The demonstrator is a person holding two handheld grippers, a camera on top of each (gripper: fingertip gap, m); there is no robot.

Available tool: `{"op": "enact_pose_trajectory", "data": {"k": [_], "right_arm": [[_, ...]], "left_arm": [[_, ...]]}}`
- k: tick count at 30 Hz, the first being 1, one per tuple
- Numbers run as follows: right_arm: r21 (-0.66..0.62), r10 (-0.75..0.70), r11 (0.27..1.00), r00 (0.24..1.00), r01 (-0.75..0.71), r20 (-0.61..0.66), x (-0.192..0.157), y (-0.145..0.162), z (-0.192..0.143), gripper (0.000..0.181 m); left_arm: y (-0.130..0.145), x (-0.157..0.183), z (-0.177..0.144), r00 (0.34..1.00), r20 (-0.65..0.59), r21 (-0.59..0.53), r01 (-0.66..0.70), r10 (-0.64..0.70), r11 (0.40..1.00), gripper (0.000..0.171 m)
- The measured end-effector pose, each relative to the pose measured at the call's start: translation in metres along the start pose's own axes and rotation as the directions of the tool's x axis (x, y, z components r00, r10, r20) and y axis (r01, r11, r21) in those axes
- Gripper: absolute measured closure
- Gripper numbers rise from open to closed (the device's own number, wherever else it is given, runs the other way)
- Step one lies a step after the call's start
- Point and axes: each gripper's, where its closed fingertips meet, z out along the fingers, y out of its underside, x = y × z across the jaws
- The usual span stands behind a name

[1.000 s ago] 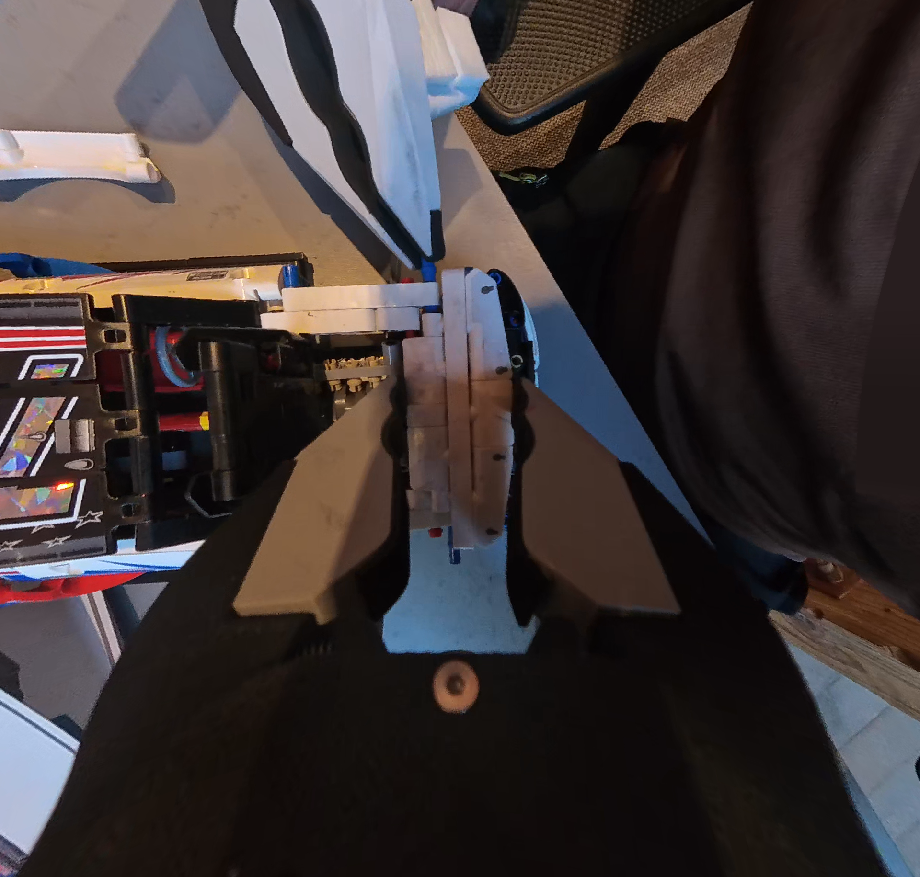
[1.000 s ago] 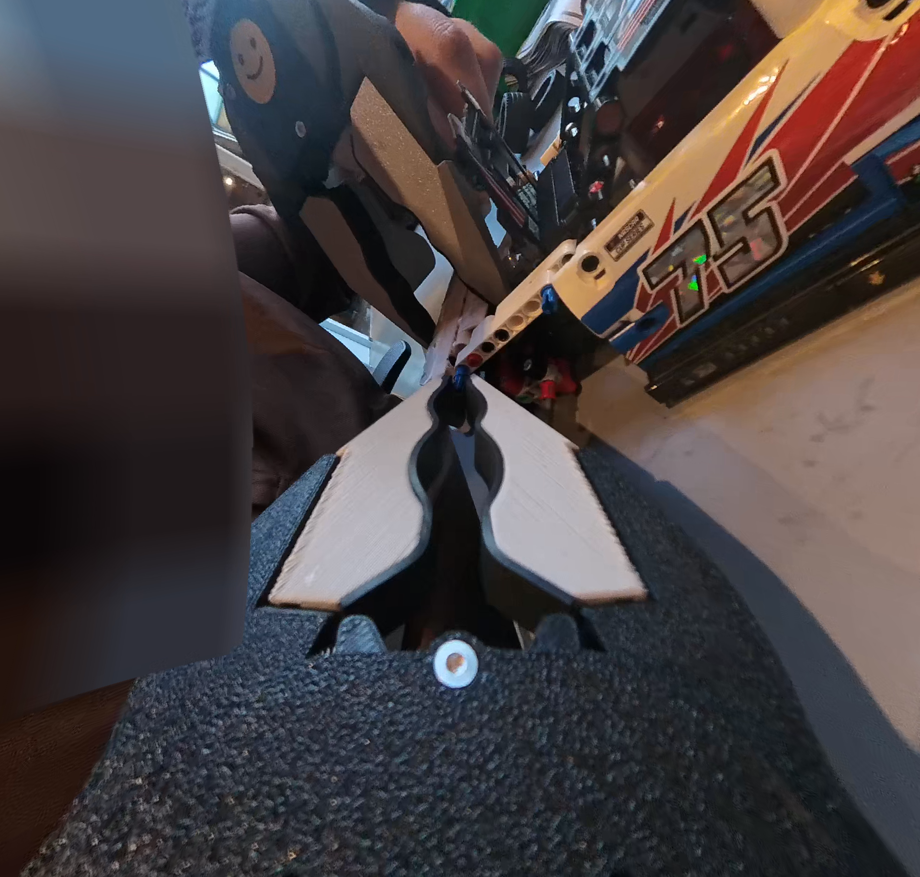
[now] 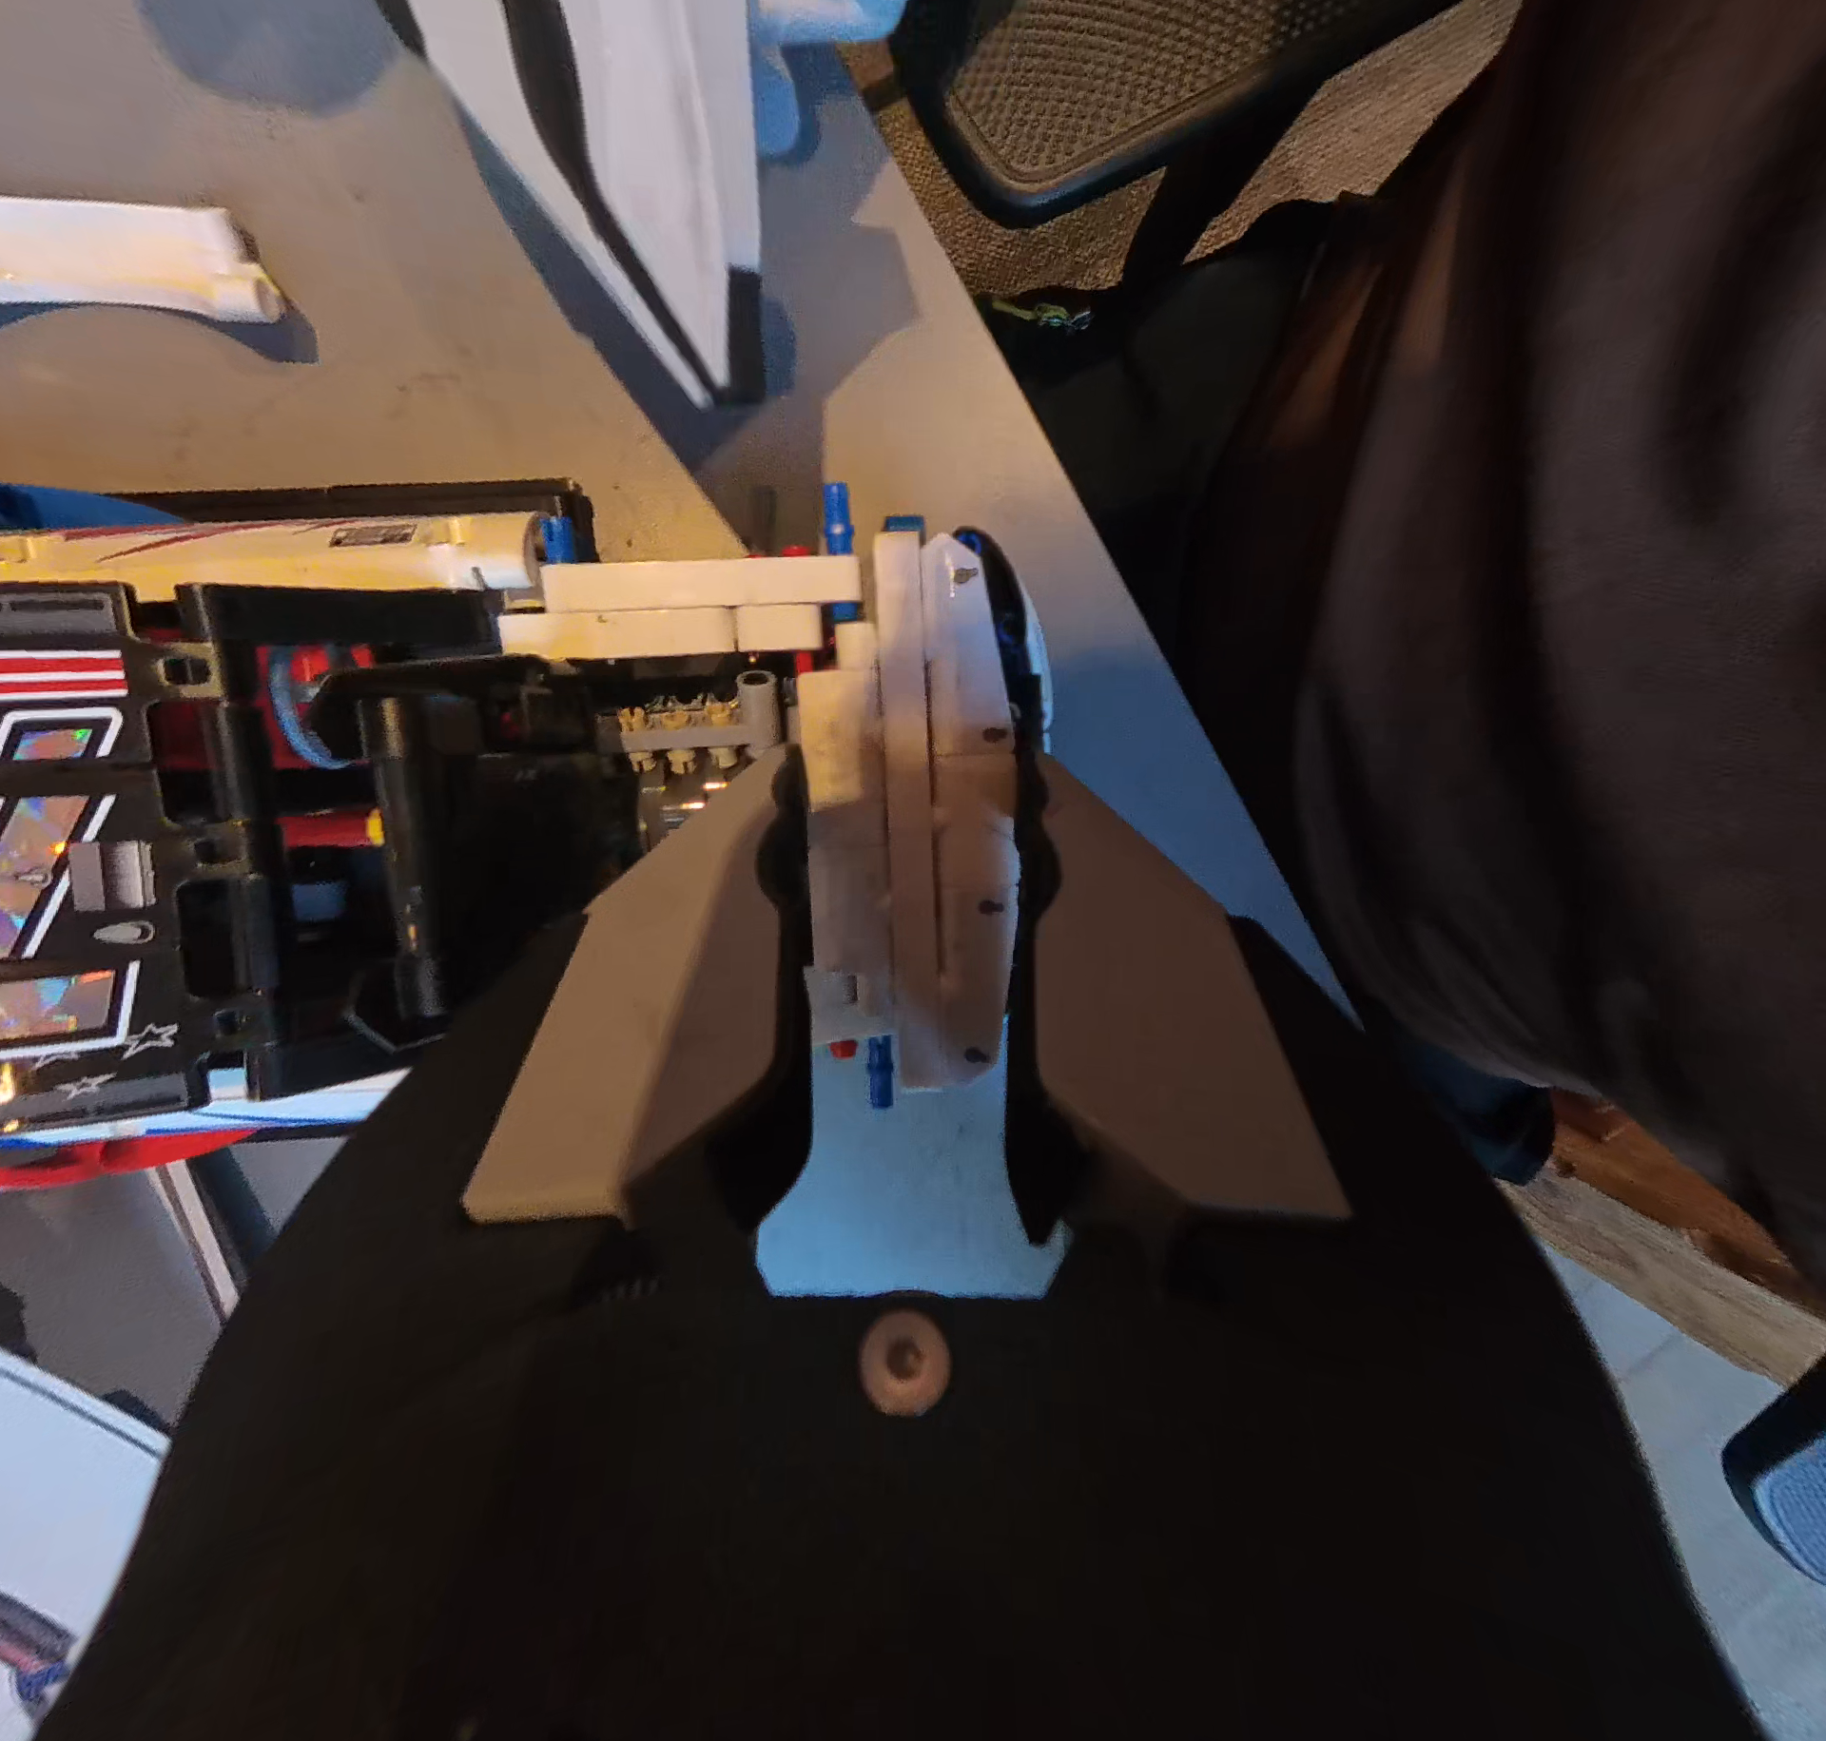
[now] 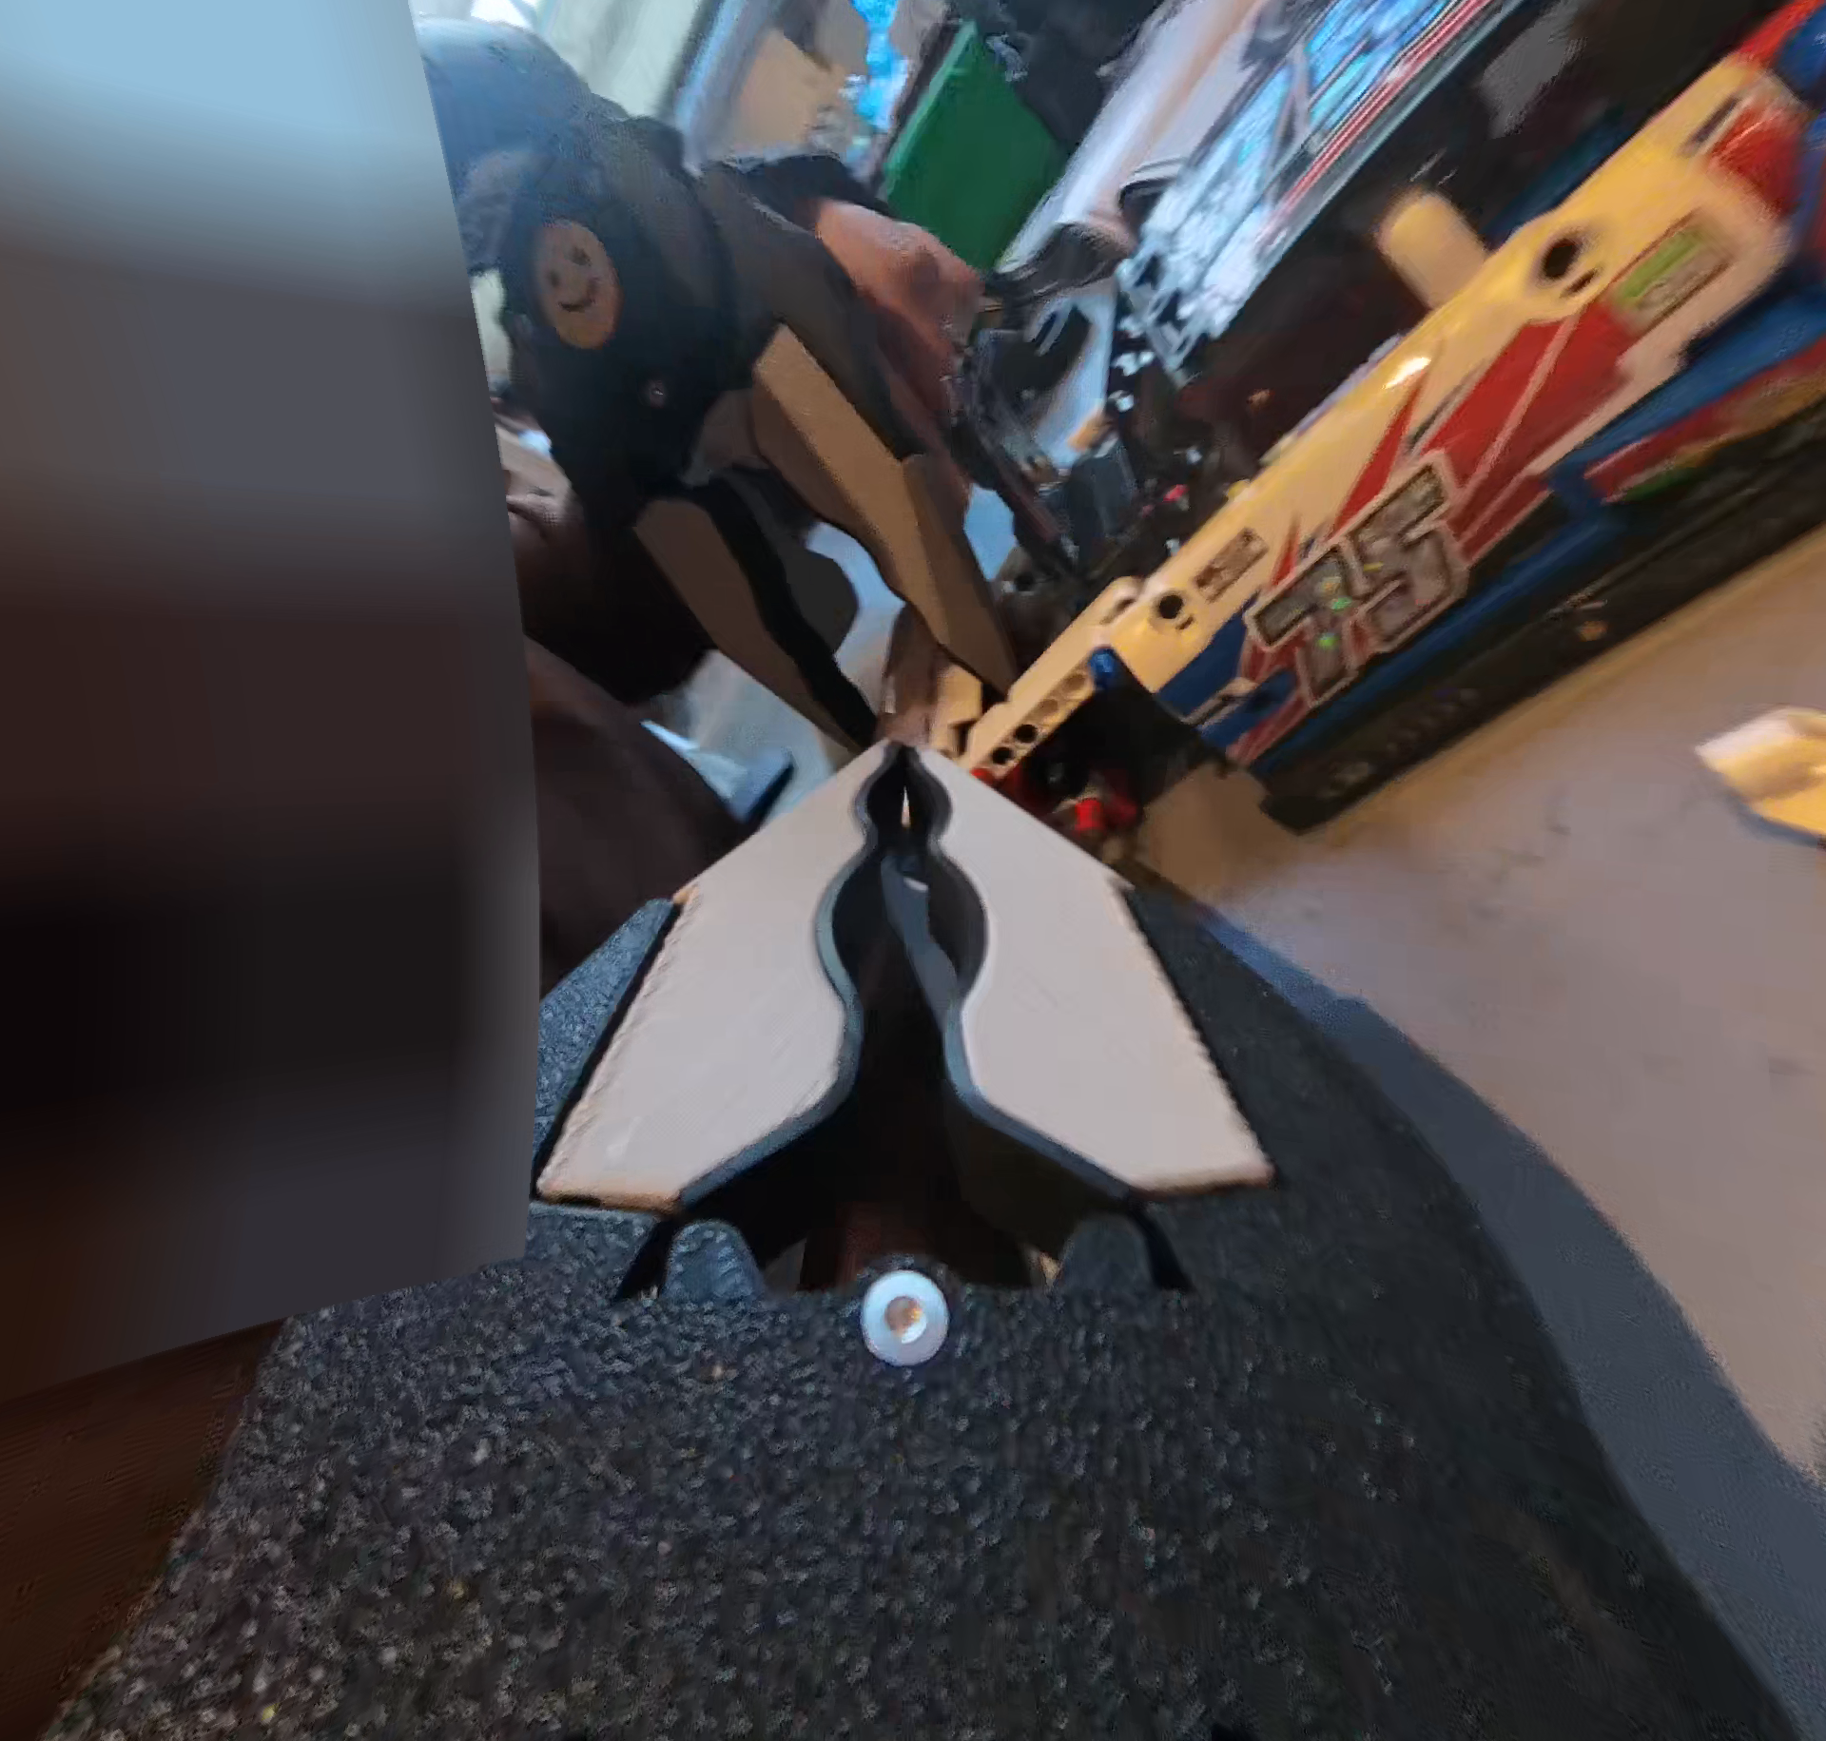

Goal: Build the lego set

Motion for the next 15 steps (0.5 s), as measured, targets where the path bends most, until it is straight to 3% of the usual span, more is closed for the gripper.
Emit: {"op": "enact_pose_trajectory", "data": {"k": [2,5,15], "right_arm": [[-0.023,-0.056,0.998,0.994,0.054,-0.098,0.009,0.002,-0.004,0.177],[-0.081,-0.058,0.996,0.992,0.049,-0.108,0.008,0.012,0.004,0.164],[-0.131,-0.059,0.99,0.991,0.043,-0.12,0.013,0.023,0.01,0.179]], "left_arm": [[0.002,-0.003,-0.002,1.0,0.022,-0.012,-0.007,0.007,1.0,0.132],[0.002,-0.002,-0.002,0.999,0.03,-0.026,-0.019,0.019,0.999,0.132],[0.0,-0.003,-0.001,0.999,0.021,-0.051,-0.023,0.024,0.998,0.132]]}}
